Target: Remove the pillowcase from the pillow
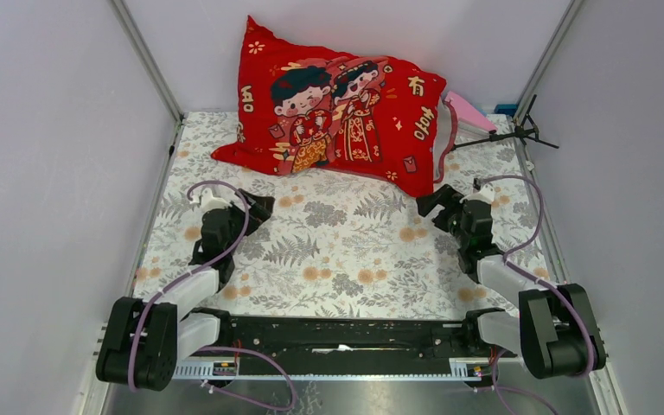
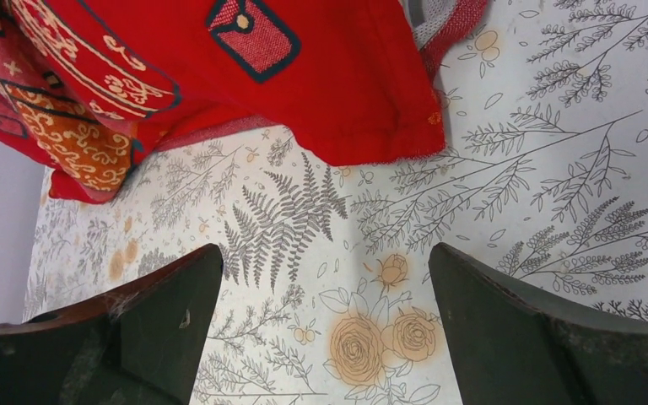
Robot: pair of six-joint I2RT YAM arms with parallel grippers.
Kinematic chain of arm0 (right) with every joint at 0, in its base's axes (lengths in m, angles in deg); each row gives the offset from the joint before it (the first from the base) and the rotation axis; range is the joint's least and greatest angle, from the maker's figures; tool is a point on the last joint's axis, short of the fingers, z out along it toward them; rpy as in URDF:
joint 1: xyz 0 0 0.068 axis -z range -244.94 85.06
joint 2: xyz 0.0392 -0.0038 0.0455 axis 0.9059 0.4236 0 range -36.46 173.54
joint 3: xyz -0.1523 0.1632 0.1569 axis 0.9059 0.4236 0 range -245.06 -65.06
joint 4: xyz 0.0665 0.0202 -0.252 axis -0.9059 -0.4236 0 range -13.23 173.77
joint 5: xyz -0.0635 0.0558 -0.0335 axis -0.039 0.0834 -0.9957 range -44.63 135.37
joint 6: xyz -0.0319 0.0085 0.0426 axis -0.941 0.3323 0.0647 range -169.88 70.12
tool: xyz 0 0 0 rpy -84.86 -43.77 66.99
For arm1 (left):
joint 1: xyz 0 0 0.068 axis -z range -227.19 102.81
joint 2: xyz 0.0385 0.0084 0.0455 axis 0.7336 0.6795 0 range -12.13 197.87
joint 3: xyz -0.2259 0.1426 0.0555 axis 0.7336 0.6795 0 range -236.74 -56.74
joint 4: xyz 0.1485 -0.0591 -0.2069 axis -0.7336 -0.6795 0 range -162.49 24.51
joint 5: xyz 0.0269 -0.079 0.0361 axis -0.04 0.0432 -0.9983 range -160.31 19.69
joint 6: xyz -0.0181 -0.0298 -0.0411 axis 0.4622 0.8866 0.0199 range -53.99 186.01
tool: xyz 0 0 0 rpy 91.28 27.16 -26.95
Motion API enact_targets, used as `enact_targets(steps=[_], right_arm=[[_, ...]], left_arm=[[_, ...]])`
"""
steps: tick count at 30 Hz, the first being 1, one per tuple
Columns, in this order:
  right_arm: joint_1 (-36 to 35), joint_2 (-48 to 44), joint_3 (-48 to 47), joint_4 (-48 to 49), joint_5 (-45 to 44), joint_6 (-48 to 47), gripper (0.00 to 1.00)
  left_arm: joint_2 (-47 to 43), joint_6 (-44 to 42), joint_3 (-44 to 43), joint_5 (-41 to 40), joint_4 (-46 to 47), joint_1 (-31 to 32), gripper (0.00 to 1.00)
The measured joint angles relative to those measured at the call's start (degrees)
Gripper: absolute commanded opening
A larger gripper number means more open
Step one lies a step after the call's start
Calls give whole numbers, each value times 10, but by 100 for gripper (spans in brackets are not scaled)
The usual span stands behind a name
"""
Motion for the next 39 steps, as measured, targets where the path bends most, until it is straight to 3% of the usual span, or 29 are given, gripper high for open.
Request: enact_targets(steps=[5, 10, 17, 19, 23, 26, 27, 33, 34, 36, 38, 39], right_arm=[[0, 55, -33, 7, -12, 6, 99], [0, 168, -187, -23, 0, -16, 100], [0, 302, -332, -25, -17, -76, 98], [0, 349, -370, -41, -20, -90, 81], [0, 397, -403, -64, 9, -112, 30], [-2, 395, -401, -63, 38, -117, 3], [-4, 389, -394, -58, 40, -120, 0], [-66, 279, -270, -32, 36, -127, 0], [-84, 253, -247, -33, 40, -127, 5], [-118, 208, -218, -43, 49, -133, 23], [-156, 157, -197, -62, 62, -147, 61], [-175, 129, -188, -70, 75, -155, 72]], left_arm=[[23, -10, -1, 29, 14, 1, 99], [25, -15, -5, 42, 27, 4, 99], [11, -22, -5, 43, 30, 5, 96], [8, -23, -5, 43, 31, 5, 94], [8, -25, -5, 45, 32, 6, 89], [8, -25, -5, 49, 34, 6, 80], [8, -26, -5, 52, 35, 6, 78], [8, -29, -5, 64, 48, 8, 77], [8, -29, -5, 66, 49, 9, 79], [9, -28, -5, 72, 56, 10, 81], [10, -29, -5, 80, 63, 12, 83], [11, -28, -5, 85, 68, 13, 84]])
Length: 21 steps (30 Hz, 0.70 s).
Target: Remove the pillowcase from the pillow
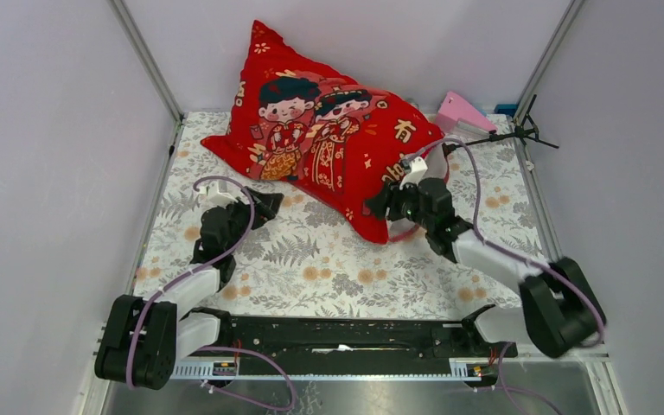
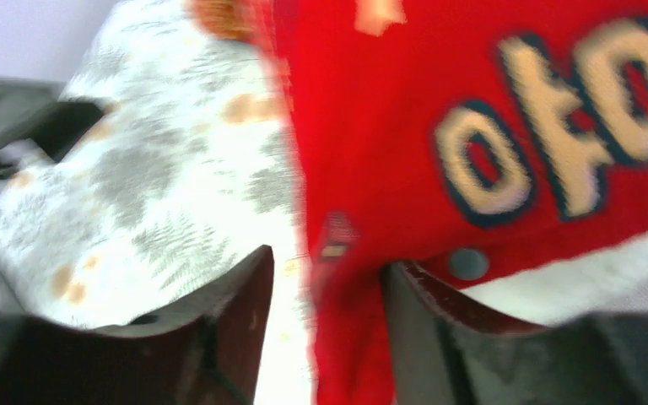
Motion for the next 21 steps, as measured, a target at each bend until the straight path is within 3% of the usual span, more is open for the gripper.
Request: enact_targets(steps=[2, 4, 8, 17, 21], right_arm=[[-35, -68, 18, -6, 23, -18, 86], [-48, -129, 33, -4, 18, -26, 92], [-44, -209, 76, 2, -64, -31, 92], [-41, -233, 165, -39, -299, -2, 97], [-27, -229, 165, -32, -321, 12, 99]], left_arm=[[5, -1, 0, 9, 13, 5, 84], [14, -4, -1, 18, 28, 17, 85], [36, -25, -15, 30, 32, 59, 86], [118, -132, -134, 41, 0, 211, 85], [174, -168, -188, 53, -27, 253, 85]])
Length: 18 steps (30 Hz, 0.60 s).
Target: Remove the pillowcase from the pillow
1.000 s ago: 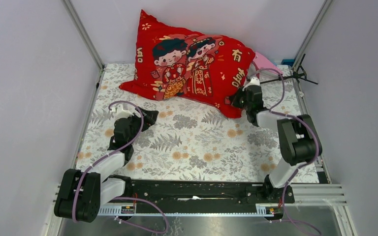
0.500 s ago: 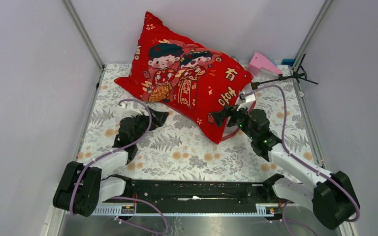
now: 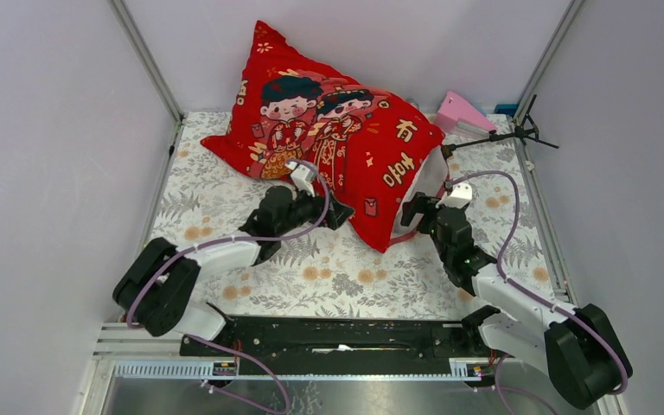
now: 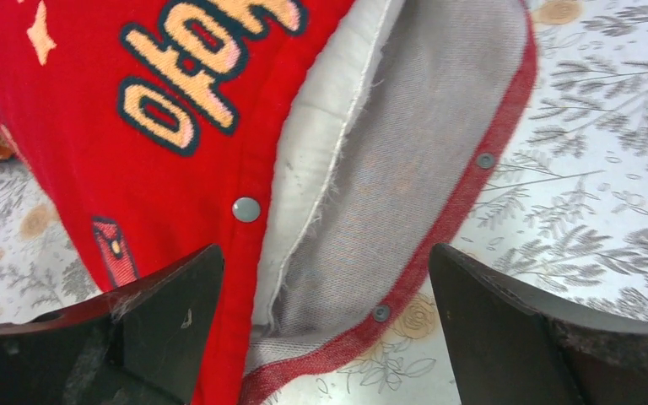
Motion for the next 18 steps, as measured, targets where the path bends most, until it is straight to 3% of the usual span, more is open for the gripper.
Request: enact_targets(steps=[3, 8, 12, 14, 16, 18], right_arm=[[8, 39, -4, 27, 59, 0, 97], [8, 150, -49, 29, 175, -8, 73], [8, 191, -68, 37, 243, -15, 40], [8, 206, -76, 39, 278, -17, 11], [7, 222, -87, 44, 315, -21, 1], [4, 234, -95, 51, 352, -27, 0]], left_arm=[[32, -10, -17, 12, -16, 7, 85], [38, -12, -15, 3, -34, 6, 87], [16, -13, -4, -19, -33, 6, 88], [3, -14, 2, -30, -32, 6, 88], [-8, -14, 7, -39, -30, 6, 88], [-14, -14, 9, -48, -29, 6, 88]])
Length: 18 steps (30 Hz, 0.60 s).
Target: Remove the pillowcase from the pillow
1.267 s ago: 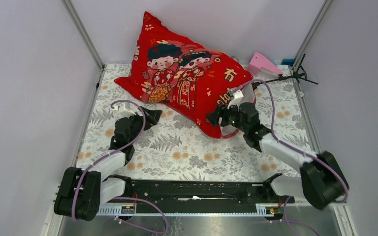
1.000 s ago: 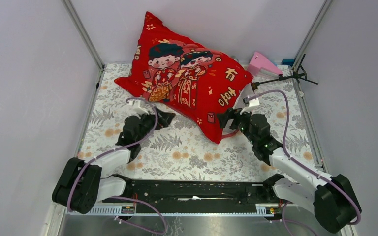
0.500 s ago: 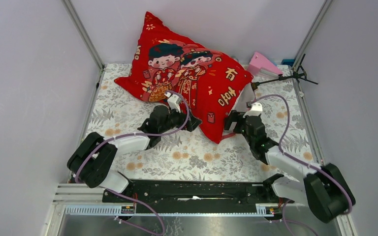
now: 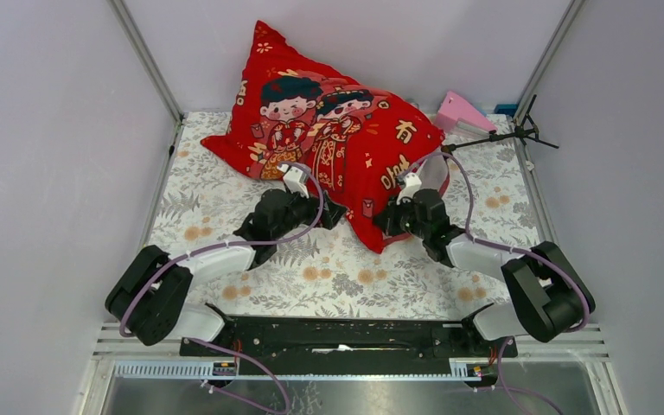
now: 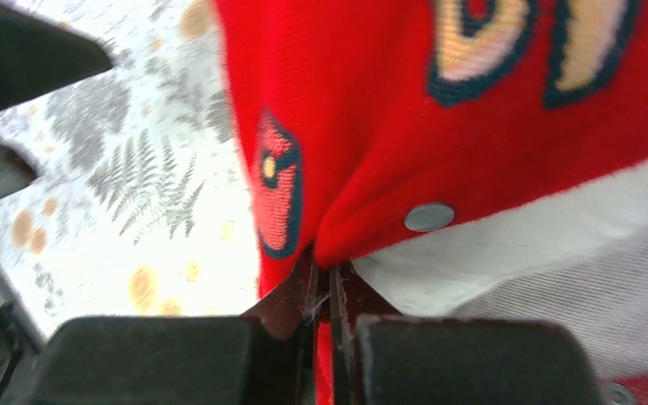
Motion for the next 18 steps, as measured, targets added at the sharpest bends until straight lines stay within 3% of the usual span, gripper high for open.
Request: enact_targets(steps=[2, 6, 10, 12, 15, 18], right_arm=[[-11, 1, -2, 12, 33, -11, 4], [-49, -9, -1, 38, 89, -39, 31], [-62, -45, 20, 74, 122, -52, 72], [-63, -71, 37, 85, 115, -56, 82], [-66, -113, 60, 83, 35, -55, 97], [-66, -146, 65, 52, -118, -42, 100]], left_arm=[[-7, -1, 3, -9, 1, 0, 88], [-19, -4, 10, -20, 0, 0, 88], [-21, -9, 10, -22, 1, 0, 88], [-23, -9, 10, -22, 1, 0, 88], [-29, -12, 13, -22, 1, 0, 88], [-36, -19, 15, -28, 0, 6, 88]])
